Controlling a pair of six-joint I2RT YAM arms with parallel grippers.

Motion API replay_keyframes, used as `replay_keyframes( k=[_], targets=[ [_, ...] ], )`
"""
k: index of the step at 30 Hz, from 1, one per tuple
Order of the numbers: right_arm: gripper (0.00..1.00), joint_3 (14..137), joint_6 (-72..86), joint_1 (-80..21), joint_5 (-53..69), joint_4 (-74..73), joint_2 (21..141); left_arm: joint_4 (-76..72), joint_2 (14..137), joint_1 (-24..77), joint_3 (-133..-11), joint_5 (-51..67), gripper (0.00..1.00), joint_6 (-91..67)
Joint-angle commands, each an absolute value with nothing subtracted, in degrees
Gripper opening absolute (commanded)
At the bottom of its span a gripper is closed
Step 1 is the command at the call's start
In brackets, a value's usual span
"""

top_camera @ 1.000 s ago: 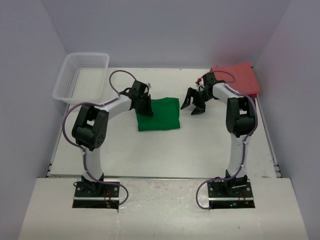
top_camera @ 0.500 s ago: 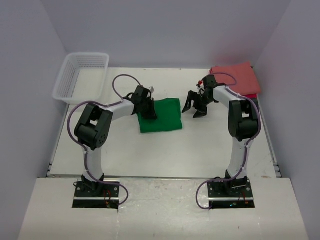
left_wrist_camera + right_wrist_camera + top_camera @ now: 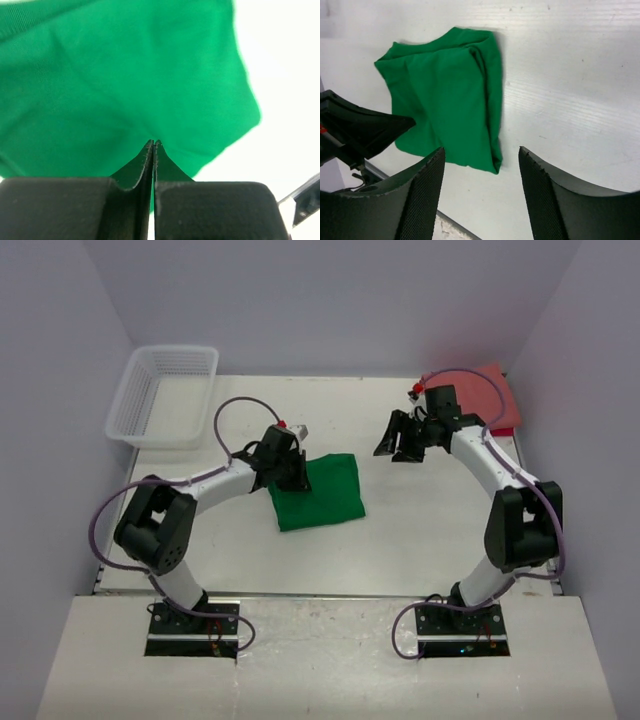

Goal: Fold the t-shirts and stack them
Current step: Fold the long partially folded tshirt into a neat square, then put the neatly folded tshirt into the corner of the board with the right arm

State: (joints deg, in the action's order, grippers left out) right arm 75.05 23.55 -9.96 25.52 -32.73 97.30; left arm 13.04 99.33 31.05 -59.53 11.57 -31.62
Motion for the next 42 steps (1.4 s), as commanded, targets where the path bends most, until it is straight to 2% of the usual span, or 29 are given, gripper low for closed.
replay_keyframes(
  k=[1,3,7,13,27,32,35,38,39,41,42],
  targets=[
    [0.61,72.69,23.64,-10.9,26.89,-31.55,92.03,14.76,91.85,31.81,-63.54,10.46,0.0,-29.09],
    [0.54,71.38,23.47,-11.34,26.72,-31.73,89.22,16.43,89.92,32.78,-65.73,10.72,0.0,-29.27],
    [0.0,69.0,23.73,-11.86,28.82,-31.47,86.05,17.14,88.07,34.8,-67.5,11.33,0.0,-30.23],
    [0.0,66.36,24.17,-13.62,27.77,-30.94,84.82,14.34,95.0,36.56,-70.05,17.84,0.0,-31.55],
    [0.0,64.69,22.5,-13.71,25.49,-32.7,82.09,1.06,109.14,37.53,-65.22,23.29,0.0,-32.61],
    [0.0,63.11,22.94,-14.06,25.67,-31.64,83.49,-3.34,109.69,37.62,-60.66,24.17,0.0,-34.1],
    [0.1,61.36,24.51,-15.37,21.73,-30.68,83.93,-3.43,107.77,37.62,-57.15,23.38,0.0,-34.1],
    [0.31,59.78,24.61,-17.65,20.22,-30.24,85.08,-4.04,104.69,37.88,-52.41,23.29,0.0,-35.24],
    [0.44,59.24,25.22,-18.19,18.82,-29.97,85.34,-4.3,103.81,38.05,-51.34,23.47,0.0,-35.42],
    [0.58,56.97,26.1,-19.68,18.2,-28.4,85.25,-5.01,101.01,38.58,-48.1,23.38,0.0,-36.29],
    [0.68,56.08,27.06,-20.21,18.11,-27.61,85.08,-5.27,99.94,38.84,-46.95,23.38,0.0,-36.56]
  ],
)
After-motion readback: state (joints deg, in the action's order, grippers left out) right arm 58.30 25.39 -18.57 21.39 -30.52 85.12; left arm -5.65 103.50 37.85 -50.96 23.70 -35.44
